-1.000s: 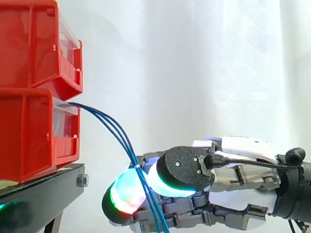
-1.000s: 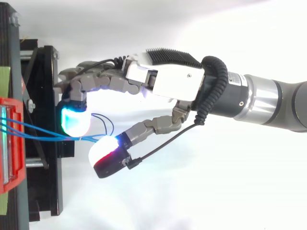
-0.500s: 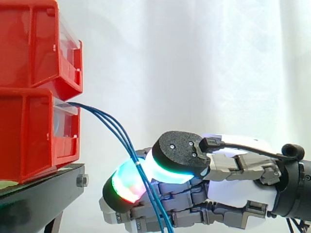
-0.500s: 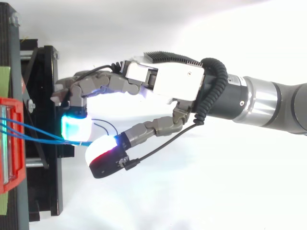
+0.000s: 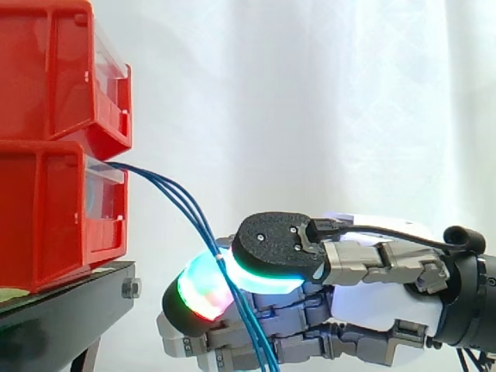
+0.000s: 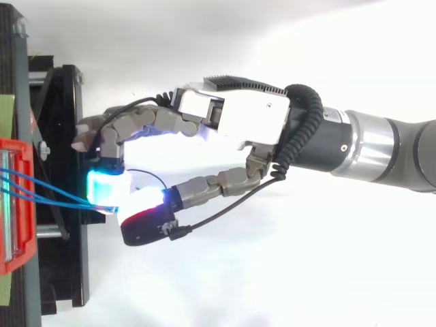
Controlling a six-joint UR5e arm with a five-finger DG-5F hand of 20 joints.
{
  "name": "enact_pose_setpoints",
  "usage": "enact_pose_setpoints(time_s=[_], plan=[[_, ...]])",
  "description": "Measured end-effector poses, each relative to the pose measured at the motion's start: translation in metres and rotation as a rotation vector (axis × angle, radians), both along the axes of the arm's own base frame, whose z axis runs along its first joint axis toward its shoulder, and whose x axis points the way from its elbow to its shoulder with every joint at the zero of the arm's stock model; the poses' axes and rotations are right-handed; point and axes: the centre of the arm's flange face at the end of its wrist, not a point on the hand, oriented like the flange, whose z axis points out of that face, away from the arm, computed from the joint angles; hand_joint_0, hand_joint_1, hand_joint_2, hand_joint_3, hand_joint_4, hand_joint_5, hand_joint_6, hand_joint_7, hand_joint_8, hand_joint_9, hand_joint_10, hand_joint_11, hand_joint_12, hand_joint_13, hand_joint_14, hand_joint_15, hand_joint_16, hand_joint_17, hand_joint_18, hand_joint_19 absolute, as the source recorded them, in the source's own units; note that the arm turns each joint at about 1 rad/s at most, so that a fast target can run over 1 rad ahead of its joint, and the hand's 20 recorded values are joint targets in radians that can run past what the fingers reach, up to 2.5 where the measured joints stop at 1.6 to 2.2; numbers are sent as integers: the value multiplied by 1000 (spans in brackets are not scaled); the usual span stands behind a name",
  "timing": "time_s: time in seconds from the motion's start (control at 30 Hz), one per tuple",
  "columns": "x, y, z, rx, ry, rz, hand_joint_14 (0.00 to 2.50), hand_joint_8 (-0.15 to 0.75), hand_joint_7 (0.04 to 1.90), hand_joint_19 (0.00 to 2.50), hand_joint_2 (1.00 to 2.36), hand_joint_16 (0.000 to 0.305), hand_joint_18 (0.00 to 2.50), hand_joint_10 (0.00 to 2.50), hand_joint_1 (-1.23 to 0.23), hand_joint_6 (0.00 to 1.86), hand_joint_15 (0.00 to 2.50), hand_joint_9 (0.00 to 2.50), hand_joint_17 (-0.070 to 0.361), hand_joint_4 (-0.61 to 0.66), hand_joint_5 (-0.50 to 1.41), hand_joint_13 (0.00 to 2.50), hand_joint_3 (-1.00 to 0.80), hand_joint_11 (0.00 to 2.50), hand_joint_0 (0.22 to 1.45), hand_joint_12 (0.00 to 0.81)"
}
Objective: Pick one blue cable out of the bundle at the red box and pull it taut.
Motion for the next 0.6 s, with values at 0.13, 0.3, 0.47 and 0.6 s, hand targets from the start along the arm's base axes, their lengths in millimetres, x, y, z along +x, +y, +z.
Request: enact_pose_setpoints(time_s=[0.13,0.3,0.47,0.6], plan=[[0,0,0,11,-2,2,3,325,1019,96,1023,59,308,4,-790,882,86,446,133,100,-187,363,-16,170,610,400],[0,1,0,32,-5,9,3,343,1029,93,1022,61,370,4,-809,898,106,490,138,45,-180,418,77,195,613,419],[0,2,0,70,-10,20,3,345,1025,114,1021,61,393,5,-812,900,117,508,137,48,-179,435,78,219,618,418],[0,3,0,114,-16,31,4,333,1003,133,1023,59,388,6,-824,893,125,508,132,107,-181,430,13,230,613,407]])
